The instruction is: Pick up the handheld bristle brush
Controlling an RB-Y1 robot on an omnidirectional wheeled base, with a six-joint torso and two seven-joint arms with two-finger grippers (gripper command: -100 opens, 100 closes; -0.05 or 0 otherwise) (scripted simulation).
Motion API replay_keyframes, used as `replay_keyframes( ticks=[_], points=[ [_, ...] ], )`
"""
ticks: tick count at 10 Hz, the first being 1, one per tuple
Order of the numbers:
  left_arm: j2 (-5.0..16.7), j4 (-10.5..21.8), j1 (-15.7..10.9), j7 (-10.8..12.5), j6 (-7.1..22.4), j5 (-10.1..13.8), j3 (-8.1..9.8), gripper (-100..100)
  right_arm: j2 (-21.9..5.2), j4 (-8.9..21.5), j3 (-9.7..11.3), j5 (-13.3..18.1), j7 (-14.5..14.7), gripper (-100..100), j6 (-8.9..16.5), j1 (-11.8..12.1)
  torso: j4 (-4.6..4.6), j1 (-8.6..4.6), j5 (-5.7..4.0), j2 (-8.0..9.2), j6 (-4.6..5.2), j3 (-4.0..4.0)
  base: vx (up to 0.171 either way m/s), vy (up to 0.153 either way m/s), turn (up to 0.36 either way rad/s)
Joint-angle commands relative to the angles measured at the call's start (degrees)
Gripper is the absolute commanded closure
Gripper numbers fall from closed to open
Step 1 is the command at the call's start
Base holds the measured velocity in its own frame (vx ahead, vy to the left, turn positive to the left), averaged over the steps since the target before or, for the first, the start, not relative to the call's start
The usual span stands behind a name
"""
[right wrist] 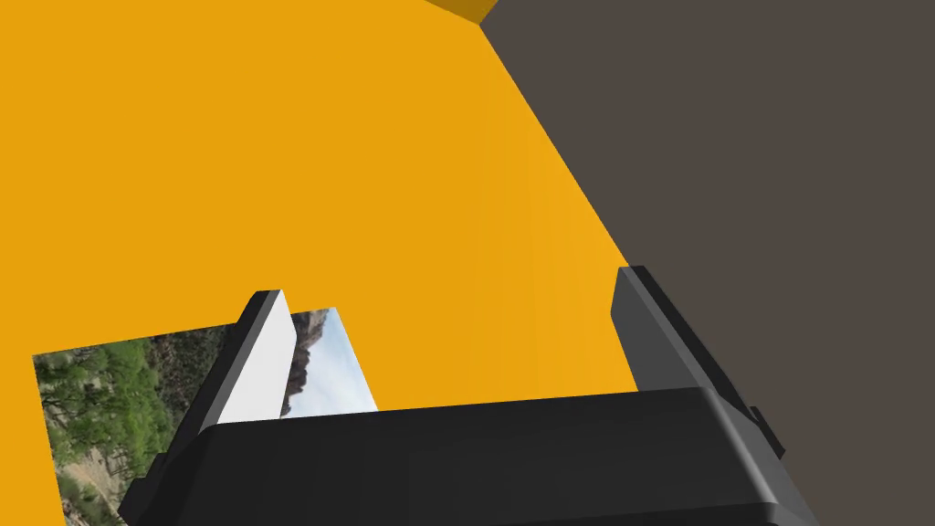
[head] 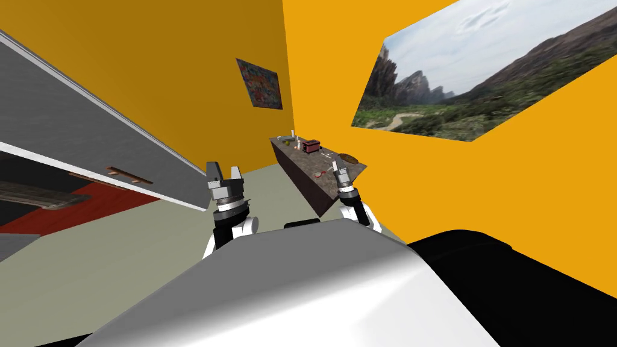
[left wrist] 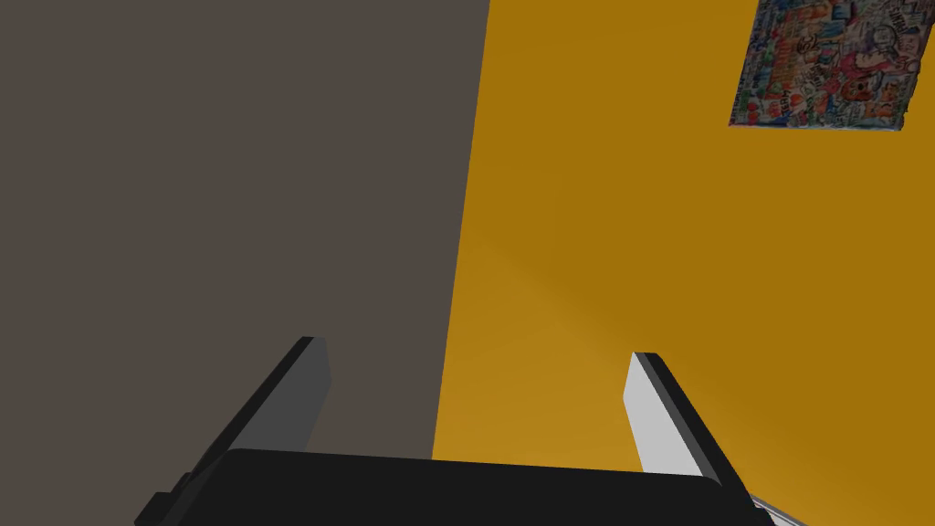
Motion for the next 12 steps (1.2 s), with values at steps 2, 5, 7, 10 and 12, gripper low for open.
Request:
replay_keyframes(
  ticks=[2,5,7,10,12],
  points=[
    [0.0,0.0,0.0,0.0,0.0,0.0,0.00,0,-4.6,2.2,2.5,4.6,0.8,-100,1.2,-2.9,0.00,-0.02,-0.01,0.00,0.01,0.00,-0.005,0.119,0.194],
    [0.0,0.0,0.0,0.0,0.0,0.0,0.01,0,-6.4,3.6,3.8,8.1,1.1,-100,1.4,-4.5,0.01,-0.30,-0.07,0.06,0.01,0.03,-0.012,0.054,0.099],
    [0.0,0.0,0.0,0.0,0.0,0.0,0.01,0,-8.2,5.1,5.2,11.0,1.2,-100,1.5,-6.2,0.01,-0.38,-0.09,0.05,0.02,0.03,-0.002,0.037,0.117],
    [0.0,0.0,0.0,0.0,0.0,0.0,0.02,0,-12.1,8.7,8.3,16.3,1.1,-100,1.3,-10.2,0.01,-0.45,-0.10,0.04,0.06,0.02,-0.003,0.028,0.146],
    [0.0,0.0,0.0,0.0,0.0,0.0,0.02,0,-14.2,10.7,9.9,19.4,0.9,-100,1.1,-12.4,0.01,-0.49,-0.11,0.05,0.07,0.03,-0.007,0.016,0.126]
  ],
)
